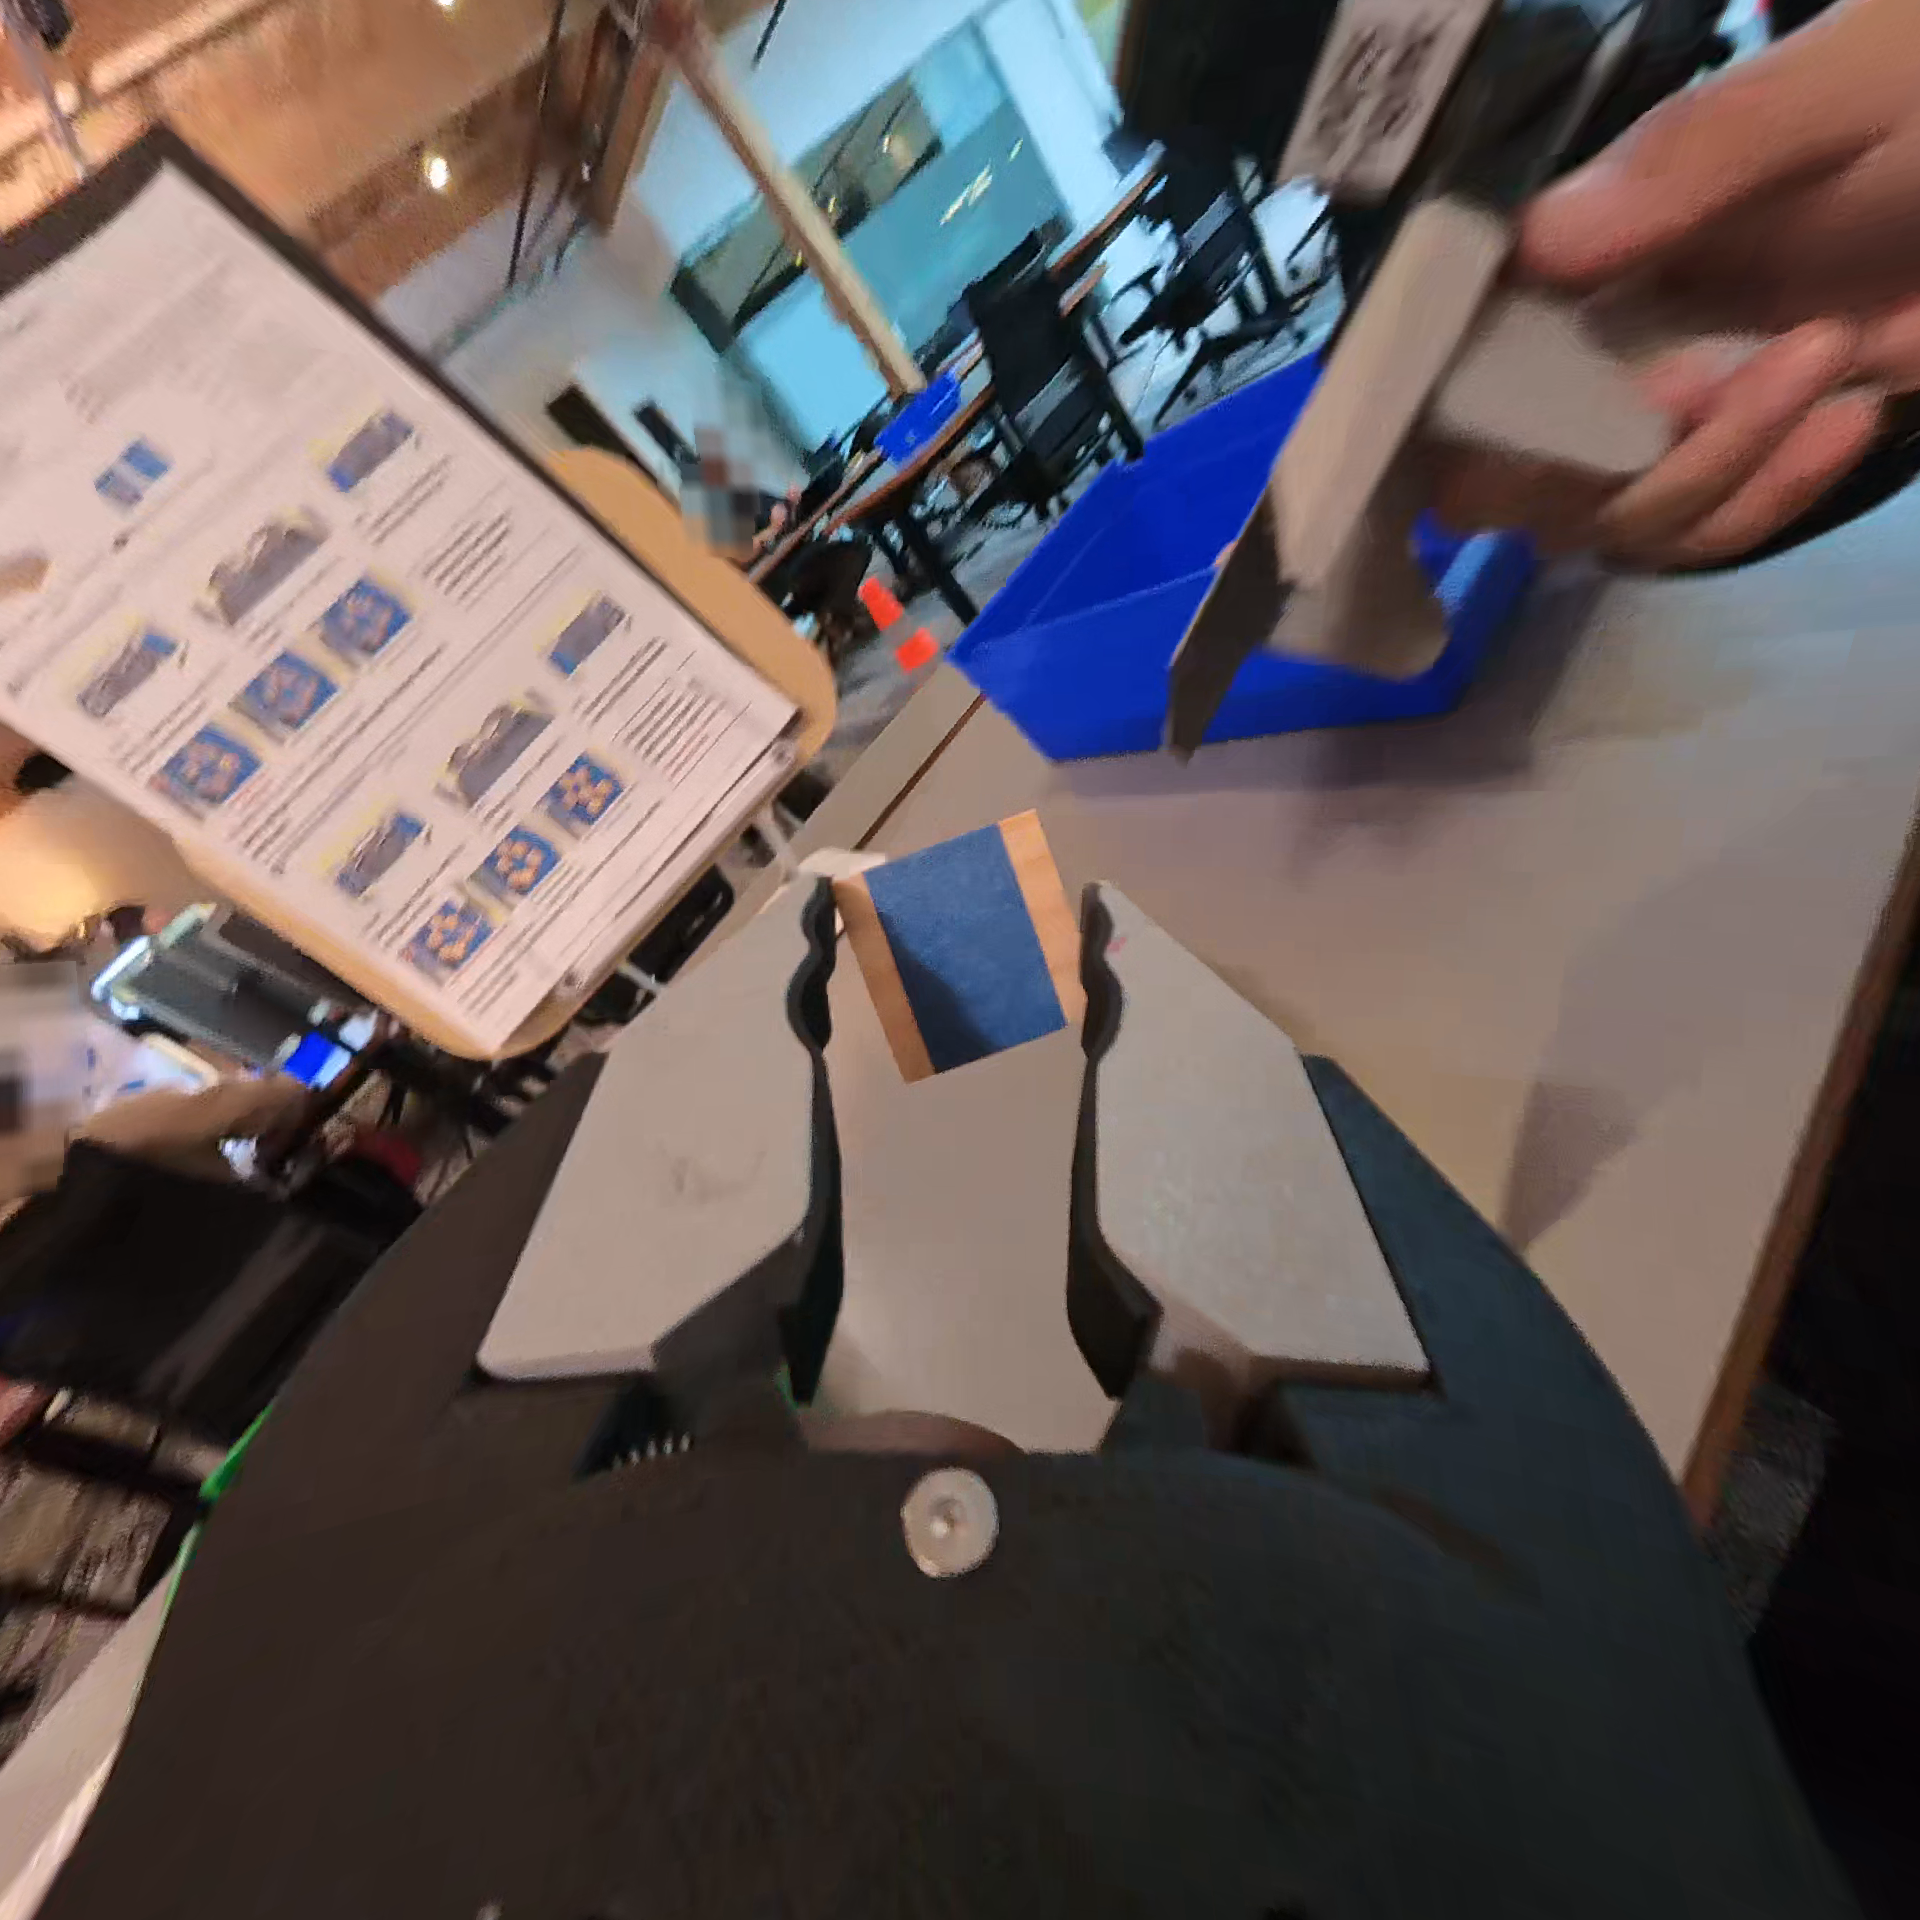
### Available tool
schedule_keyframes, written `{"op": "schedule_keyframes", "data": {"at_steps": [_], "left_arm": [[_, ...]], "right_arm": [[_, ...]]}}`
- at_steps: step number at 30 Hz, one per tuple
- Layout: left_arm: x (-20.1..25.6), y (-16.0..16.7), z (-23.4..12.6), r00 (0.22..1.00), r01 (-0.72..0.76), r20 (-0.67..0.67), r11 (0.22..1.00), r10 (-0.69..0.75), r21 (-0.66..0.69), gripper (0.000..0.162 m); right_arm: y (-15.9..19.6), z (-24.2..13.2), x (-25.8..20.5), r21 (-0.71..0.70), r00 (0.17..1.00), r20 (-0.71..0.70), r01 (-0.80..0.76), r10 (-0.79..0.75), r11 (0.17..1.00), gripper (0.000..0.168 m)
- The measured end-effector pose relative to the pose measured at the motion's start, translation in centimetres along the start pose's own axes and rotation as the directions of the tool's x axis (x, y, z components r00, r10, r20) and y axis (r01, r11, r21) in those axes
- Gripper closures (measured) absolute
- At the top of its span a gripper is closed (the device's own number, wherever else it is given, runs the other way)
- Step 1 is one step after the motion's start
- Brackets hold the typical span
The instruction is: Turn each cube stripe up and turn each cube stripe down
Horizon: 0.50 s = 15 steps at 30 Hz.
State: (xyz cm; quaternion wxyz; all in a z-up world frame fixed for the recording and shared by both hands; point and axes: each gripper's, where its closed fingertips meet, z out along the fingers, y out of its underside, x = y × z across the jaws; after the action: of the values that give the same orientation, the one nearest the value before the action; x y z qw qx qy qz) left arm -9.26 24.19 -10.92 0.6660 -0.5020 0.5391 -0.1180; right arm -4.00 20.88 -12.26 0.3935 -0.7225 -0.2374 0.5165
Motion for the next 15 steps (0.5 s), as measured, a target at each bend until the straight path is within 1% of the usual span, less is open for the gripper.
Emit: {"op": "schedule_keyframes", "data": {"at_steps": [2,3,4,5,8,11,15], "left_arm": [[2.2,-1.2,0.4,0.999,-0.024,-0.043,0.998,0.027,0.054,0.117],[3.2,-1.4,0.7,0.996,-0.049,-0.073,0.998,0.052,0.050,0.116],[3.5,-1.5,0.8,0.995,-0.066,-0.074,0.997,0.069,0.042,0.117],[3.5,-1.7,0.8,0.995,-0.066,-0.066,0.997,0.069,0.050,0.116],[4.3,-2.5,0.4,0.994,-0.024,-0.108,0.996,0.034,0.090,0.116],[4.5,-2.7,0.2,0.993,-0.025,-0.108,0.994,0.036,0.104,0.116],[4.9,-2.6,0.3,0.993,-0.034,-0.110,0.995,0.044,0.095,0.116]], "right_arm": [[1.0,1.2,-0.5,-0.037,0.989,0.119,-0.080,0.084,0.996,0.106],[1.4,1.7,-0.5,-0.055,0.982,0.153,-0.105,0.113,0.993,0.104],[1.7,2.1,-0.6,-0.065,0.973,0.187,-0.125,0.135,0.990,0.103],[1.9,2.3,-0.8,-0.072,0.963,0.219,-0.144,0.157,0.987,0.103],[1.7,2.3,-1.5,-0.065,0.935,0.298,-0.183,0.194,0.981,0.102],[1.3,1.9,-2.0,-0.055,0.919,0.335,-0.202,0.209,0.978,0.101],[1.3,1.8,-2.2,-0.059,0.921,0.330,-0.198,0.207,0.978,0.101]]}}
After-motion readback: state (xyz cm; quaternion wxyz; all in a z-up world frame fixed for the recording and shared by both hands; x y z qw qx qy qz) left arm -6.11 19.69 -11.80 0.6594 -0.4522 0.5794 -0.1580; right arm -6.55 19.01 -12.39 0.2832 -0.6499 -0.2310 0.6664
